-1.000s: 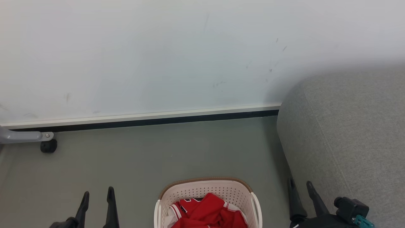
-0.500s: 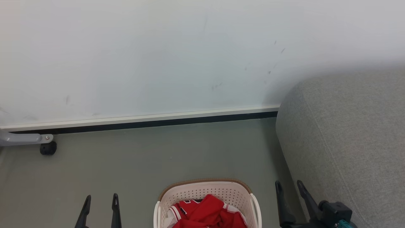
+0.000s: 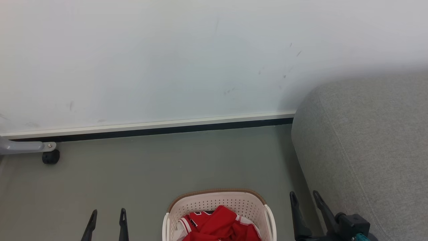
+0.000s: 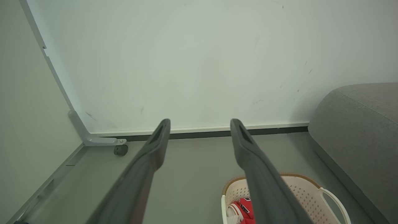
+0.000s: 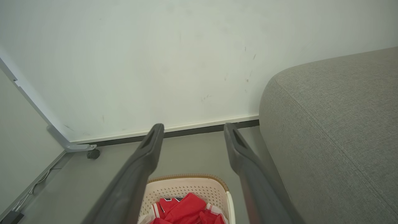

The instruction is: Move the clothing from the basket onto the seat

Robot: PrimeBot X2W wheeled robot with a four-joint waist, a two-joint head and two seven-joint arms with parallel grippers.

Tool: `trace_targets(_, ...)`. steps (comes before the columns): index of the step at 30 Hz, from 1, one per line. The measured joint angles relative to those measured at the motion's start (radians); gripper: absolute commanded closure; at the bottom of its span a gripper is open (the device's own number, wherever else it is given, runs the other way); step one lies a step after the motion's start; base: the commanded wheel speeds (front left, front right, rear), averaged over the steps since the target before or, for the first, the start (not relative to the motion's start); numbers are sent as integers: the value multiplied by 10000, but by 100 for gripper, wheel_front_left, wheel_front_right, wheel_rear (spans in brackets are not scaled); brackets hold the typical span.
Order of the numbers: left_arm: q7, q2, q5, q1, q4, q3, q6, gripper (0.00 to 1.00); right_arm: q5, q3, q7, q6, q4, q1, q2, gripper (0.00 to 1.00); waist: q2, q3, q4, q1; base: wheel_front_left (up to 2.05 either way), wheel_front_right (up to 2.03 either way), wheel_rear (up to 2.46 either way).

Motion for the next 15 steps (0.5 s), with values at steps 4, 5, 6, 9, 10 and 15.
trace_targets(4,0,-6,0,0,17,4,-6,0,0,-23,0,0,4,0,2,0,0,1,-3,0,0,0,0)
trace_targets(5,0,-8,0,0,17,6,-6,0,0,-29,0,0,4,0,2,0,0,1,-3,0,0,0,0)
trace_targets(6,0,-10,0,0,17,6,-6,0,0,-35,0,0,4,1,2,0,0,3,-3,0,0,0,0)
trace_targets(9,0,-19,0,0,17,13,-6,0,0,-50,0,6,4,1,4,0,0,10,-4,0,0,0,0)
trace_targets(10,0,-19,0,0,17,13,-6,0,0,-50,0,6,4,1,4,0,0,10,-4,0,0,0,0)
trace_targets(15,0,-44,0,0,17,31,-84,0,-2,-79,0,10,6,2,12,0,0,27,-7,0,0,0,0)
